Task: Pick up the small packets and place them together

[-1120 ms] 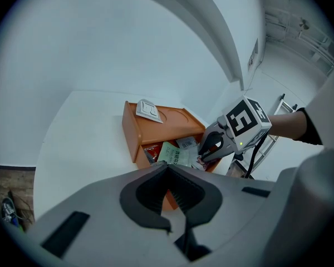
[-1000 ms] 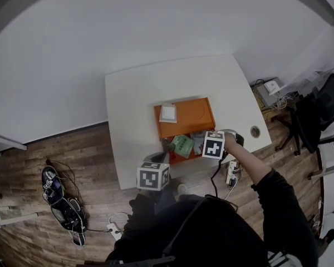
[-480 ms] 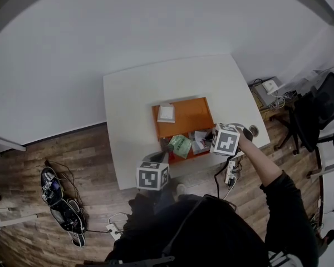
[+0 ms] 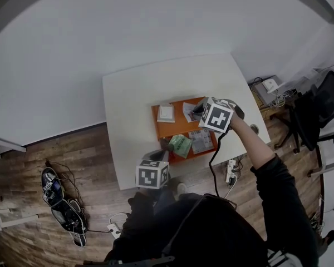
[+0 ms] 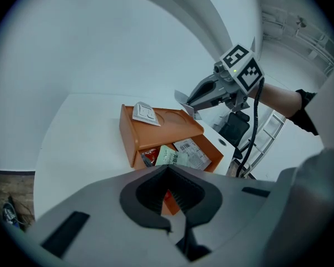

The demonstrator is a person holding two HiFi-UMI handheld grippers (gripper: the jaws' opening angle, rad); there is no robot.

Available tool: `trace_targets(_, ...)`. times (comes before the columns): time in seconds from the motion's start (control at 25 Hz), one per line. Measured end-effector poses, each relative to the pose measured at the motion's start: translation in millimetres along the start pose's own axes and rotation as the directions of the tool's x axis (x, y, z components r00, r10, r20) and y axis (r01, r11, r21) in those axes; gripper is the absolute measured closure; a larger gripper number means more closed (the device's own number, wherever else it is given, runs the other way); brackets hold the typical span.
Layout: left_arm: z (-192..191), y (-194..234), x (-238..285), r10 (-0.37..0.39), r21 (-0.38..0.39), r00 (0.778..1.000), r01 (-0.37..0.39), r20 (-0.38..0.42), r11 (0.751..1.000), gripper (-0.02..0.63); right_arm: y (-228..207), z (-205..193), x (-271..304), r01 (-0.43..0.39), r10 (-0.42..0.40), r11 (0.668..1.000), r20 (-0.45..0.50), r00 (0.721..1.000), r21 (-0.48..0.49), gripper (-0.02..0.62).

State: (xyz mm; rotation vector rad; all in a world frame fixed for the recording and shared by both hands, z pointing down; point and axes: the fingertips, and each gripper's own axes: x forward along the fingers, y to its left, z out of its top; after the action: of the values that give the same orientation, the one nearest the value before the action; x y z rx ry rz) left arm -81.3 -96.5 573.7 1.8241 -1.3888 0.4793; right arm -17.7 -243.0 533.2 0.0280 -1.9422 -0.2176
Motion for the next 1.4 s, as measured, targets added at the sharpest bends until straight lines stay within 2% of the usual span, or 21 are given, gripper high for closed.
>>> trace_targets(0.32,-3,2,-1,-0.004,0.006,1.000,0.004,-0.011,1.000,0.607,-21,20,35,-0.011,0.011,1.000,-0.034,0.999,0.014,0.569)
trace_targets(0.6,-1,6,-2,0.001,0.003,1.000,-0.001,-0.011,1.000,0.607,-20,24,49,-0.012,0.010,1.000,-0.073,0.997,-0.026,0.563)
trace_targets(0.84,-2,8,-1,0.000,0.001,1.000,0.000,-0.012,1.000,0.607,-20,22,57,-0.016,0.014,1.000,-0.084,0.996,-0.019,0.557)
trace_targets(1.24,0,10,-2,-0.005,-0.006,1.000,0.005,-0.012,1.000,0.607,-26,23,51,-0.006,0.007,1.000,-0.038,0.999,0.020,0.546)
trace_targets(1.4,-1,10,-2,-0.007,-0.008,1.000,0.007,-0.010,1.000,0.607,-22,23,43,-0.036,0.036,0.998,0.001,0.999,0.047,0.497)
